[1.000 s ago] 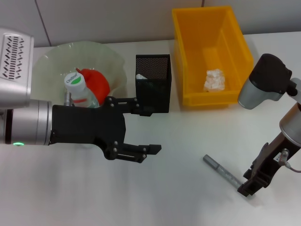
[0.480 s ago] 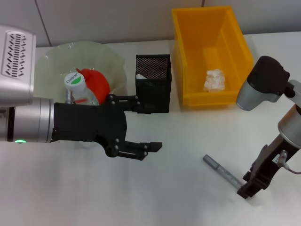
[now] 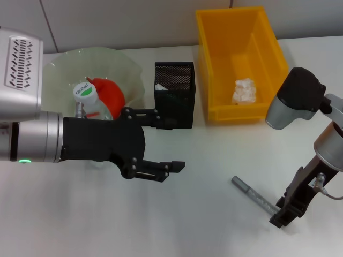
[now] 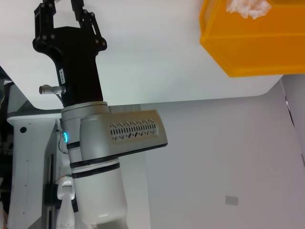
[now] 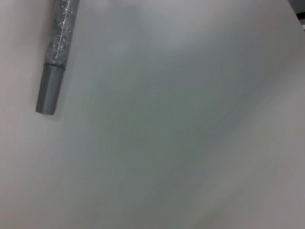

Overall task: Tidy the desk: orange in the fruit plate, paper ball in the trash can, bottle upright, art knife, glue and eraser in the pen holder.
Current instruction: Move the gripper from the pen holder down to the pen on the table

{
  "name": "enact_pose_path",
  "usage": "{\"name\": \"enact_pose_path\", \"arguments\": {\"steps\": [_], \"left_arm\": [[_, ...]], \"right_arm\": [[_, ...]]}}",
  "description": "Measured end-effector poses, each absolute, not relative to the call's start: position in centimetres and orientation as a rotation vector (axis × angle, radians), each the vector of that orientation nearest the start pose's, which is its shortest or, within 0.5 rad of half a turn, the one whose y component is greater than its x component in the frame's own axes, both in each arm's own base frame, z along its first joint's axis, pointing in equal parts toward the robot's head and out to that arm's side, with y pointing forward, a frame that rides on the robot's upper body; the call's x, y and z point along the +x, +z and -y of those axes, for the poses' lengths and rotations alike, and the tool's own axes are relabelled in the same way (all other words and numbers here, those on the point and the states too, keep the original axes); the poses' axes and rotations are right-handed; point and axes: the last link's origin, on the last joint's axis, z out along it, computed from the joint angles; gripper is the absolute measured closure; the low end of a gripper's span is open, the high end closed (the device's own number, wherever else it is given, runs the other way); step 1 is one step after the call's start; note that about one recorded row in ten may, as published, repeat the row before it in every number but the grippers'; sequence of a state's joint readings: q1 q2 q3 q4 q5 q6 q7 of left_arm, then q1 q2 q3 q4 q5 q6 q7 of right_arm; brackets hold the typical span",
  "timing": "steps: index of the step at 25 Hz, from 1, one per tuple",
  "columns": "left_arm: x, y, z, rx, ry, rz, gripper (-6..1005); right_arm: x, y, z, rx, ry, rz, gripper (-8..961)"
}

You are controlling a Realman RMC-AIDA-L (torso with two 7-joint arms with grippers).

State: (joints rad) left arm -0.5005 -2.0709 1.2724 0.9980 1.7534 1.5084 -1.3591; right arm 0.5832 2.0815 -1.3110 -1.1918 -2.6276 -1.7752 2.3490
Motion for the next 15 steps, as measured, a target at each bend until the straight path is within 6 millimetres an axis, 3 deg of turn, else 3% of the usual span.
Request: {"name": "enact_pose_path", "arguments": {"steps": [15], "left_arm": [[-17.29,-2.49,-32.84,-2.99,-0.574,-0.084,186]], "right_arm": [[22.48,-1.26,-31.28,-2.791,-0.863,-0.989,610]]}}
